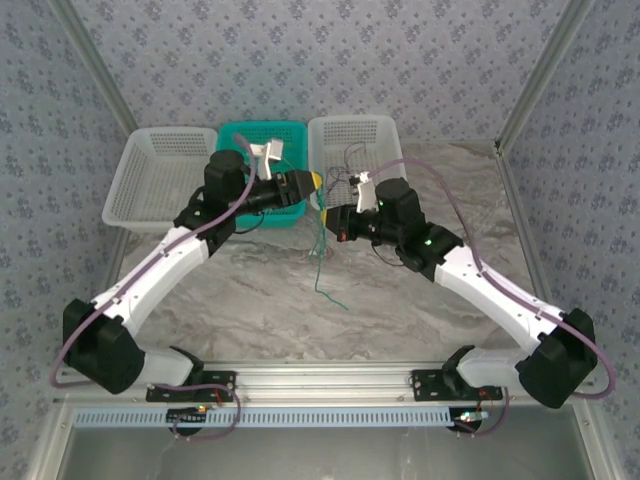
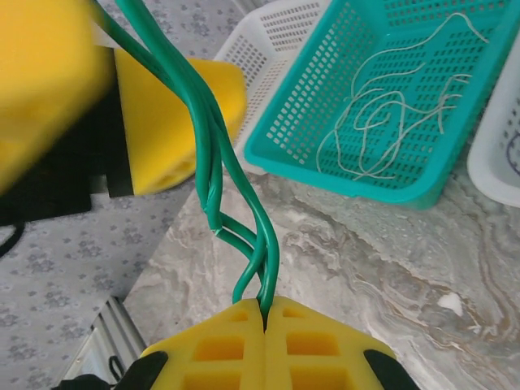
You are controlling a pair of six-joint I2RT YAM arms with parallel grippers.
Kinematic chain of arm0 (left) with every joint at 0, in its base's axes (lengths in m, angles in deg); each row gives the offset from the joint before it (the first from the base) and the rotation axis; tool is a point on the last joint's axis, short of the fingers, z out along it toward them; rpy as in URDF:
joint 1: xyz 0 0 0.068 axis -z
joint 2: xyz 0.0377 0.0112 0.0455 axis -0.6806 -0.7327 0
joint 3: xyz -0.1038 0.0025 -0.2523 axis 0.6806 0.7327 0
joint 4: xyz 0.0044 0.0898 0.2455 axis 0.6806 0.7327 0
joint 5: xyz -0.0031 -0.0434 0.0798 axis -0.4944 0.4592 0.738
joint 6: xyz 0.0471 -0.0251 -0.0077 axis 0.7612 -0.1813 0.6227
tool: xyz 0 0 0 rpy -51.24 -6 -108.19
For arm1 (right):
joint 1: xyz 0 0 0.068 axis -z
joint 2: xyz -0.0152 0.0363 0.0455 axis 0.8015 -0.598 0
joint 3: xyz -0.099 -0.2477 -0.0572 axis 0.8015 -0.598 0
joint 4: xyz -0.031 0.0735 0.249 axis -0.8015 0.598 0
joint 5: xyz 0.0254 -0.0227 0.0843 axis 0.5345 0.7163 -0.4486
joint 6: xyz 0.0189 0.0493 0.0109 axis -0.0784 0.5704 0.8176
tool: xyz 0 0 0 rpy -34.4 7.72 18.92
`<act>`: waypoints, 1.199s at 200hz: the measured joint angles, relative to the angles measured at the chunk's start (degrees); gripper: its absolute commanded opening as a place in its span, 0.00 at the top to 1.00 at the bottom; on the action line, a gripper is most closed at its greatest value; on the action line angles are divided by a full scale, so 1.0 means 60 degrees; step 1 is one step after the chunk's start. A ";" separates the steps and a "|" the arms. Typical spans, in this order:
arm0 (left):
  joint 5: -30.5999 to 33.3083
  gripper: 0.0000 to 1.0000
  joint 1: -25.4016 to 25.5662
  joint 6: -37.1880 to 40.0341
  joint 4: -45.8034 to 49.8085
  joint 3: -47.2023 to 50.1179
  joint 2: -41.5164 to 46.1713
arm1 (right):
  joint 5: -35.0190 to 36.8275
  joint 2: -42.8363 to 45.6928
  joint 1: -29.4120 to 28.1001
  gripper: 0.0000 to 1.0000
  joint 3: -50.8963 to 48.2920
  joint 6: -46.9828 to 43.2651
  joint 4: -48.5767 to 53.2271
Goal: Untangle the cables
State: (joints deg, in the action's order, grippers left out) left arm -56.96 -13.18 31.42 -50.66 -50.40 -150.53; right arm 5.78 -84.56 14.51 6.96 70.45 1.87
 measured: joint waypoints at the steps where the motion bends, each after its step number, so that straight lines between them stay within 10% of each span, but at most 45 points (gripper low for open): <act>1: -0.0015 0.72 0.0004 0.0029 -0.0011 0.0007 -0.0004 | -0.0015 -0.0004 0.0000 1.00 0.0007 0.0000 -0.0011; 87: -0.0058 1.00 -0.0022 0.0091 -0.0882 0.0364 -0.0025 | -0.0484 -0.0233 0.0000 1.00 0.0248 0.0368 -0.0342; 114: 0.0033 1.00 -0.0022 0.0091 -0.0918 0.0488 -0.0025 | -0.0463 -0.0266 -0.0004 0.60 0.0248 0.0448 -0.0270; 134: 0.0040 1.00 -0.0011 0.0200 -0.0900 0.0557 -0.0022 | -0.0390 -0.0262 0.0004 0.53 0.0248 0.0452 -0.0102; 240: -0.0852 1.00 0.0171 0.1388 -0.1111 0.0984 0.0018 | -0.1515 0.1421 0.1366 0.64 -0.0160 -0.0200 0.0251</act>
State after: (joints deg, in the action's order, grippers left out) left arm -62.08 -12.15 39.75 -57.33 -44.50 -150.42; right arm -3.31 -76.03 22.71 6.00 69.25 3.38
